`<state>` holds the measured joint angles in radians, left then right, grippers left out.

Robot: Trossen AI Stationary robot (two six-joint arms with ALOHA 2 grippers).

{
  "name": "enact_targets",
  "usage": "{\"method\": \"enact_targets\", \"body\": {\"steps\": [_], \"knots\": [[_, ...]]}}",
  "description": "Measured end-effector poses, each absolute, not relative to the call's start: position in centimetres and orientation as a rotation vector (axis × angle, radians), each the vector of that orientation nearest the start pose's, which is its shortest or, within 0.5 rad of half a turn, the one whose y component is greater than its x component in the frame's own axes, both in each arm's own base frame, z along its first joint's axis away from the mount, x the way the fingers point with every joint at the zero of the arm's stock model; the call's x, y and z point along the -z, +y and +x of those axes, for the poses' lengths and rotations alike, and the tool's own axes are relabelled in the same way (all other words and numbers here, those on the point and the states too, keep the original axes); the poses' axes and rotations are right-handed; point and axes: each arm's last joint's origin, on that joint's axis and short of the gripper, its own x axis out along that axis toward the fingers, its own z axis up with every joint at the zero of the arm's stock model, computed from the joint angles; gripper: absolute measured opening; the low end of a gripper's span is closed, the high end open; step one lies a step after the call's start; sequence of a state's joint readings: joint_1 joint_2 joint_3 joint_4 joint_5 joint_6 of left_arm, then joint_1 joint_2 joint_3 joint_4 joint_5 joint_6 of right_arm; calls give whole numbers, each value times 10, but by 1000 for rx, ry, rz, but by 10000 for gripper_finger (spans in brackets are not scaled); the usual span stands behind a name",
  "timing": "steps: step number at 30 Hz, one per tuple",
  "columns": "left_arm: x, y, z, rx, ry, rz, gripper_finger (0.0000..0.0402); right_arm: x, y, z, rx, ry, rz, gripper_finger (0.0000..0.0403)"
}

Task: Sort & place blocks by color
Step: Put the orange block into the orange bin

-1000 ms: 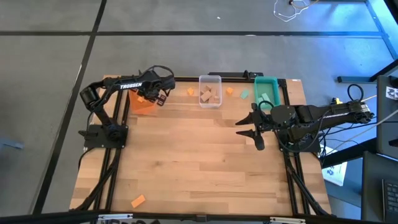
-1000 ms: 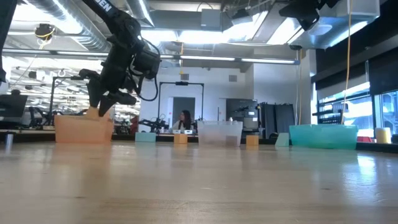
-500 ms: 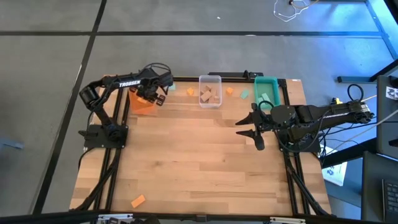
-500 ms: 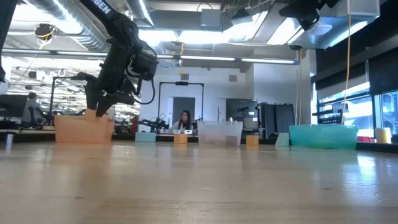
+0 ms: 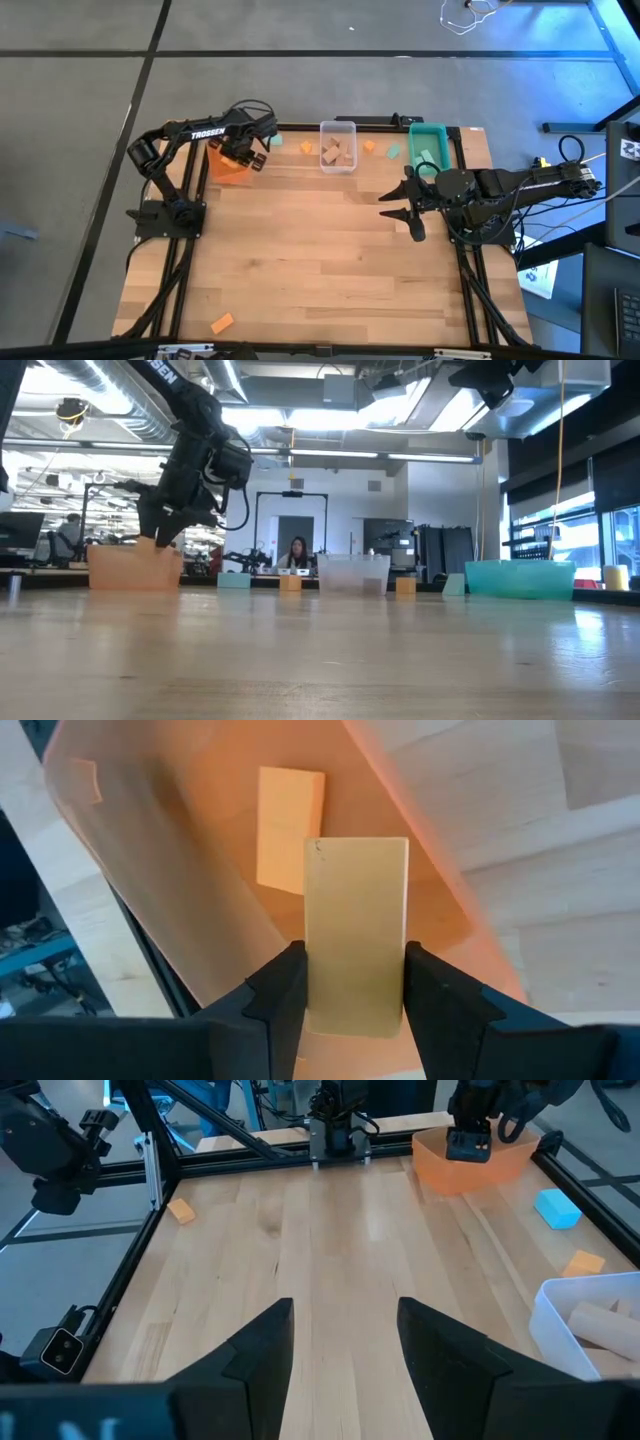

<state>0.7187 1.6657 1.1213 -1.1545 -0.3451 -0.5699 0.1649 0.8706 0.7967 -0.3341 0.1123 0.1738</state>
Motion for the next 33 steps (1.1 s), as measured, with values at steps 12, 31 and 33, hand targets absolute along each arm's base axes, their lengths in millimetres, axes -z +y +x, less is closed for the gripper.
{"method": "enact_targets", "body": {"steps": [12, 31, 33], "knots": [[-197, 190, 199, -1300, 1470, -672, 141, -309, 28, 185, -17, 407, 115, 181], [-202, 167, 204, -1230, 1569, -617, 161, -307, 27, 184, -14, 433, 111, 181], [-211, 154, 210, -1231, 1529, -554, 161, -305, 27, 183, -12, 455, 108, 181]]}}
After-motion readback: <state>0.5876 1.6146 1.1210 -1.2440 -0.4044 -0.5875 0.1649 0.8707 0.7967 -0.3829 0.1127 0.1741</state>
